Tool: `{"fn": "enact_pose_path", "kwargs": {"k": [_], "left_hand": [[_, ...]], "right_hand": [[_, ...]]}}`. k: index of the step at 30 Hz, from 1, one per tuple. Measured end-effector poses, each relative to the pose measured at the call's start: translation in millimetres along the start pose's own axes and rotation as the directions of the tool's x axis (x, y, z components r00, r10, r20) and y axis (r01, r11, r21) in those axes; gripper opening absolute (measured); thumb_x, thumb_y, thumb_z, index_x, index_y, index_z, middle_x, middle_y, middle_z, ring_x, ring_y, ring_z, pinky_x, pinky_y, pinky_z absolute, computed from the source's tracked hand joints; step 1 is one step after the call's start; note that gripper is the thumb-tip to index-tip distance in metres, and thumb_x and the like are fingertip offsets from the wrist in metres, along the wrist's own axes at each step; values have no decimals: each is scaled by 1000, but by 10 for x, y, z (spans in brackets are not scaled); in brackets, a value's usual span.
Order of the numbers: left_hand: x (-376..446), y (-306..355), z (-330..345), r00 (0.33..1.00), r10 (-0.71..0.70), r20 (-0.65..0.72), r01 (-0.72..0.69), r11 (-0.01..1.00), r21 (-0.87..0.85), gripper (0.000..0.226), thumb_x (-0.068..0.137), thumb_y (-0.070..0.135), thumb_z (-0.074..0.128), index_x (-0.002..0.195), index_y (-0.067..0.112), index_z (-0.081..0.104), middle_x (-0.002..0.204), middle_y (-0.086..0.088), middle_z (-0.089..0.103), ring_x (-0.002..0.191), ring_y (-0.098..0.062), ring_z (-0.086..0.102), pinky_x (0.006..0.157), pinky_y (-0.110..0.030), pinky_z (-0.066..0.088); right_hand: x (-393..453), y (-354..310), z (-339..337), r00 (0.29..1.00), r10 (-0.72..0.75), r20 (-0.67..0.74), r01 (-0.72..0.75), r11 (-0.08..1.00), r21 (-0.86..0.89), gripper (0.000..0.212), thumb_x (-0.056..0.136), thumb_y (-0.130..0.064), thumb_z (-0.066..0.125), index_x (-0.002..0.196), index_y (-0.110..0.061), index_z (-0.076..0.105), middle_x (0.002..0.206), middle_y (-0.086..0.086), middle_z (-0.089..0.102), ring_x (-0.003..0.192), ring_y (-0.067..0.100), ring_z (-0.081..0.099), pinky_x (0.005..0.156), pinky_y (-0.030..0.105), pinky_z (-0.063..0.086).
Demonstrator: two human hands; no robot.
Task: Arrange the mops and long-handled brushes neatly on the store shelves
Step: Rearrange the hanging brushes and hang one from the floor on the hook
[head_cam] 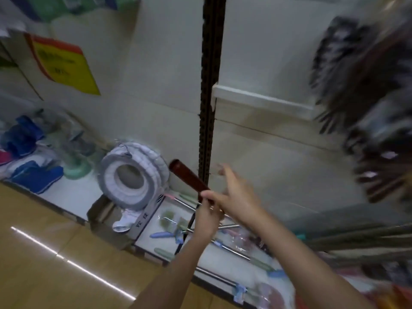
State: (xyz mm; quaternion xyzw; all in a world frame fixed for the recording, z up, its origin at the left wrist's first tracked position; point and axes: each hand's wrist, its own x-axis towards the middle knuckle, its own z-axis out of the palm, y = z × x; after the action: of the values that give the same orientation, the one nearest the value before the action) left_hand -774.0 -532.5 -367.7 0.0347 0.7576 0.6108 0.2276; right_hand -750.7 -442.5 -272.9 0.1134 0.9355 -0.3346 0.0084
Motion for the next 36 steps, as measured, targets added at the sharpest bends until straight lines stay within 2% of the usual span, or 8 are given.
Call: {"fn": "enact_pose_path", "kwargs": {"k": [7,14,17,20,22,25,30,36], "left_hand": [[997,-1027,-430,999,11,-30,-21,942,-334,30,98,21,39,100,-6,50,104,-24,61,52,-17,69,54,-21,58],[1628,-2305,-498,989,-103,-104,38,866,-499,29,98,31,38,107,4,46,92,-22,68,52,-19,70,53,-22,58],[1847,-2753,-421,994,-107,-38,77,877,-475,37,99,35,30,103,10,57,119,-16,61,92,-17,68,80,-31,51],[2051,-3065,-298,987,-159,13,147,876,-459,37,99,33,30,118,11,52,137,-6,43,108,-11,61,107,-34,32],[2148,-3233,-214,989,-146,-20,125,904,-409,26,99,29,34,106,14,54,118,0,56,95,-7,64,107,-35,33],[2281,-3401,-111,993,-104,-60,78,938,-337,27,98,26,39,72,20,45,47,13,54,50,-4,53,64,-25,44],[1749,-3189,-142,996,-84,10,81,929,-360,23,97,16,42,76,20,49,75,0,50,69,-8,55,63,-18,49],[765,-1757,-541,1000,-6,9,9,860,-511,19,97,13,39,92,13,57,94,-4,60,91,-16,60,89,-27,46]], "right_hand": [[-14,2253,1223,932,350,94,-294,882,-368,84,85,-33,61,149,-23,8,158,8,9,130,34,46,101,39,42],[374,3161,2417,942,335,13,-284,818,-500,52,91,-15,50,140,-19,32,137,15,41,108,38,61,83,42,49],[545,3317,2891,974,204,-99,-224,809,-543,47,63,-15,80,105,-11,58,94,15,66,73,28,69,55,29,52],[643,3434,3224,977,194,-89,-213,856,-472,43,82,0,55,123,-10,46,121,18,55,104,34,61,84,41,50],[647,3518,3359,975,211,-72,-221,863,-455,48,86,5,45,132,-11,39,134,16,47,121,36,49,100,48,39],[694,3668,3360,960,227,-164,-278,849,-449,44,93,4,31,135,-7,36,134,20,46,120,37,49,99,48,39],[454,3738,3248,904,422,-71,-415,904,99,56,83,11,51,136,-4,38,121,16,54,106,32,57,97,44,46],[-189,3039,2430,835,550,9,-407,607,682,23,94,-2,48,115,-6,54,95,2,56,93,21,52,82,30,42]]}}
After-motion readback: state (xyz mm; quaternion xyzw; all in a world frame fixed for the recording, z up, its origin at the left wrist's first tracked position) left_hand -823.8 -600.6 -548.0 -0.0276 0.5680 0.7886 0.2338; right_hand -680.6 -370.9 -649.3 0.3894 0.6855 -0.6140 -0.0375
